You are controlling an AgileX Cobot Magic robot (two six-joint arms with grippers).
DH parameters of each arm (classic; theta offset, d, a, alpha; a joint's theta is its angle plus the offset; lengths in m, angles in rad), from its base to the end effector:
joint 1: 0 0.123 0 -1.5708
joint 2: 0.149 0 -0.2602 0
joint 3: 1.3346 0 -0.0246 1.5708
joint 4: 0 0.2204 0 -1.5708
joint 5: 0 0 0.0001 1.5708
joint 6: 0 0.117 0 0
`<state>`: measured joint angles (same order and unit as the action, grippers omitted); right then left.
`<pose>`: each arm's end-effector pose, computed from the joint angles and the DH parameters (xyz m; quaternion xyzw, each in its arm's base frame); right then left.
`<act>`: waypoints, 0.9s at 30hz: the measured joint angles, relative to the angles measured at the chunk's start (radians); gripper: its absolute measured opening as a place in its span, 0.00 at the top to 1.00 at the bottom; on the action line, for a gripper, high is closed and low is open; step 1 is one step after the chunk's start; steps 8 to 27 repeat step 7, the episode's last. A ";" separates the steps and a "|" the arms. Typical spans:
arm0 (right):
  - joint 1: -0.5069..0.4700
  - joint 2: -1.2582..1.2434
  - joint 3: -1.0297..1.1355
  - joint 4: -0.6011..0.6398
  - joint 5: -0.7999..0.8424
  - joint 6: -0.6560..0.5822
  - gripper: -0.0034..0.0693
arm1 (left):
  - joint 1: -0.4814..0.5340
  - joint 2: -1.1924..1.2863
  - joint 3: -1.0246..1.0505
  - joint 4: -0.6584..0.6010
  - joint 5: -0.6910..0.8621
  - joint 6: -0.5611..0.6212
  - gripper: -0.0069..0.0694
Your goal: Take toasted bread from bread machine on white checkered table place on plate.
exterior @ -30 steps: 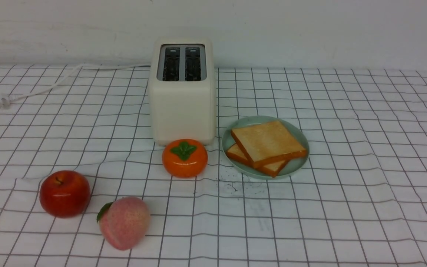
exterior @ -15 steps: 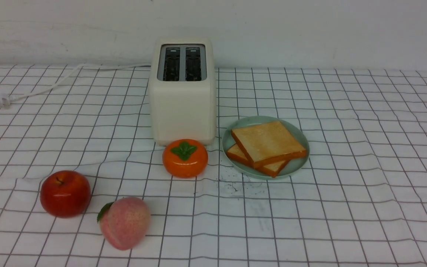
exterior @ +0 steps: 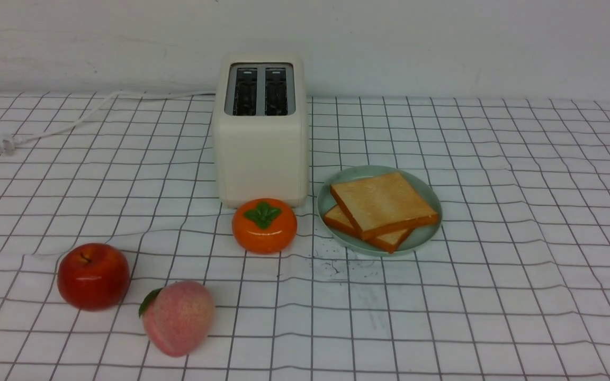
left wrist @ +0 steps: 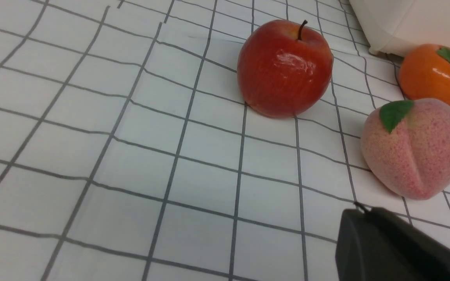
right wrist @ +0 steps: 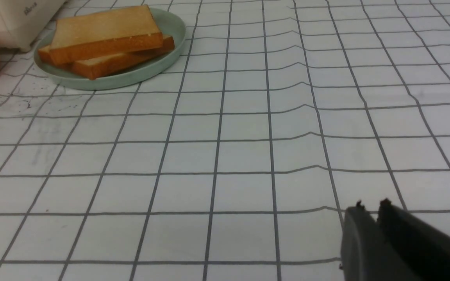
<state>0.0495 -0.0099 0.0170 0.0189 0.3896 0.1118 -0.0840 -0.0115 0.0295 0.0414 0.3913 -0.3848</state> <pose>0.0713 0.0044 0.1655 0.0301 0.8071 0.0555 0.5871 0.0713 -0.0041 0.1614 -0.1108 0.8036 -0.1186 0.5725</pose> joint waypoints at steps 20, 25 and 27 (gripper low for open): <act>0.000 0.000 0.000 0.000 0.000 0.000 0.84 | 0.000 0.000 0.000 0.000 0.000 0.000 0.92; 0.000 0.000 0.000 0.000 0.000 0.000 0.84 | 0.000 0.000 0.000 0.000 0.000 0.000 0.92; 0.000 0.000 0.000 0.000 0.000 0.000 0.84 | 0.000 0.000 0.000 0.000 0.000 0.000 0.92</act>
